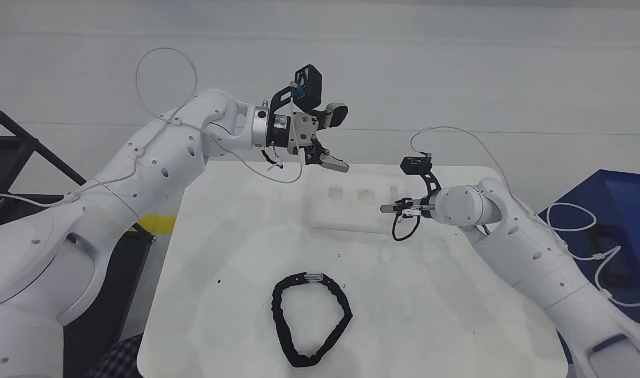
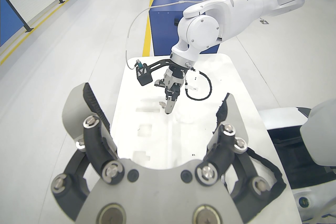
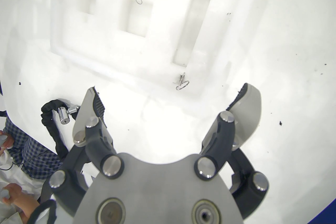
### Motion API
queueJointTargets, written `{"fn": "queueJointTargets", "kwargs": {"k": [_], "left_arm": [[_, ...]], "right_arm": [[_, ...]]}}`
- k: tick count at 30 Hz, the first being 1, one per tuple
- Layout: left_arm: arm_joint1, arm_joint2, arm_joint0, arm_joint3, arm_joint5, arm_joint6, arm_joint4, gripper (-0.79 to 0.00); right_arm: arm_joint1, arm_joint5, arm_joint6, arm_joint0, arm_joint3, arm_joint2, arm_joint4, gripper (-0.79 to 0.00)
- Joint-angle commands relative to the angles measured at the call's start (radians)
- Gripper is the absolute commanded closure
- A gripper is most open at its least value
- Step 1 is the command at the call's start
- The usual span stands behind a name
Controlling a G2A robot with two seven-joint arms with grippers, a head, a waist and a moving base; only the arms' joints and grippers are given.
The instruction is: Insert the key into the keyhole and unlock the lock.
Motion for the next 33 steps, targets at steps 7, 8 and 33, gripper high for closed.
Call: {"fn": "queueJointTargets", "kwargs": {"k": [7, 8, 33], "left_arm": [[0.000, 0.000, 0.000, 0.000, 0.000, 0.000, 0.000, -0.785], [0.000, 0.000, 0.000, 0.000, 0.000, 0.000, 0.000, -0.785], [0.000, 0.000, 0.000, 0.000, 0.000, 0.000, 0.000, -0.785]], "right_arm": [[-0.001, 0.014, -0.017, -0.010, -0.008, 0.002, -0.017, -0.785], [-0.002, 0.036, -0.009, -0.009, -0.011, -0.001, -0.031, -0.785], [-0.126, 0.194, 0.093, 0.100, 0.145, -0.125, -0.067, -0.523]]}}
